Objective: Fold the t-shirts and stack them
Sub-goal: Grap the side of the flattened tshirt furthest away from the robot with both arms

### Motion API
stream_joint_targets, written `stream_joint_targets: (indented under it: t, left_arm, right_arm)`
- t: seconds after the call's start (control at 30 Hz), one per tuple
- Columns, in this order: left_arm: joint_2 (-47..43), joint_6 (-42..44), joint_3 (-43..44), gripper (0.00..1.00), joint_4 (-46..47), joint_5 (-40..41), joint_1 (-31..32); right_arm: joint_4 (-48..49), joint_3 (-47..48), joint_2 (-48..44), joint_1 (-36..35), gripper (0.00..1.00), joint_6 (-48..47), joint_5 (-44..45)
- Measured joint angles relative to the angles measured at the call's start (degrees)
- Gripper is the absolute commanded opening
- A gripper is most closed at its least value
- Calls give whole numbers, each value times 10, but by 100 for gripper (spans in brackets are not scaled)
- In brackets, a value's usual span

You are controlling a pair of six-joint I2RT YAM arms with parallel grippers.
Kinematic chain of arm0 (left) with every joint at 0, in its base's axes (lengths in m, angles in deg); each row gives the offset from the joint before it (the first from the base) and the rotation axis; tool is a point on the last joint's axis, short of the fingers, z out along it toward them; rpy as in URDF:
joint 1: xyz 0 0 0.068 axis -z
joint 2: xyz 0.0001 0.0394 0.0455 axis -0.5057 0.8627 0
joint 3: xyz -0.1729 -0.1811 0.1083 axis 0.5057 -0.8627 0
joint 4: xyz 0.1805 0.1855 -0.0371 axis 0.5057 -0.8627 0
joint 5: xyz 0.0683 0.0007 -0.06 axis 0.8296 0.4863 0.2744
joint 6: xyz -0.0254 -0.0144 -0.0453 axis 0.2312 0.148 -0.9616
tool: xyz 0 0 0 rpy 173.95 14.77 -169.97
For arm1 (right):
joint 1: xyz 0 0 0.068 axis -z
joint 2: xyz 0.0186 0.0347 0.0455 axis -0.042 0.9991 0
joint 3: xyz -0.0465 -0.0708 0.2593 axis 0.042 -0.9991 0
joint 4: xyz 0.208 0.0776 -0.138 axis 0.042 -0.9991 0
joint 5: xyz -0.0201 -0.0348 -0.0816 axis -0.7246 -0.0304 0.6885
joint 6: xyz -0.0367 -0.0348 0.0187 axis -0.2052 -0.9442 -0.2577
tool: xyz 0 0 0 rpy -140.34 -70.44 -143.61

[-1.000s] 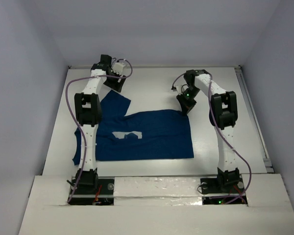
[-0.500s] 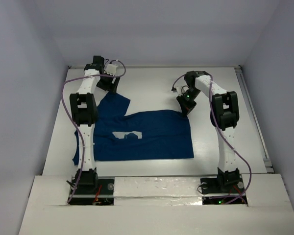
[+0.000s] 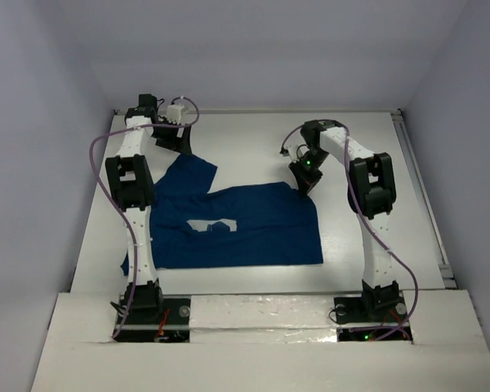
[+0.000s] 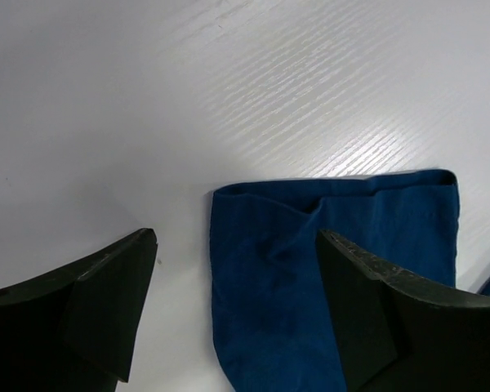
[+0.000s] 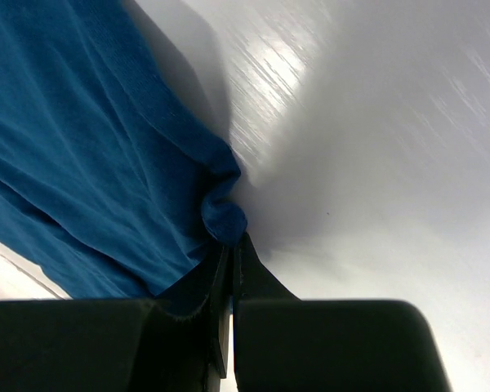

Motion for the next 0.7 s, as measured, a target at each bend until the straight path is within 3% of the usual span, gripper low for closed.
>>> stream_joint_targets:
  t: [0.27, 0.7]
  left_arm:
    - [0, 22, -2, 71, -25, -26, -5]
    - [5, 51, -2, 42, -63, -38, -5]
  right_arm:
    - [5, -10, -6, -5, 0, 2, 0]
    - [12, -10, -6, -9, 0, 8, -1]
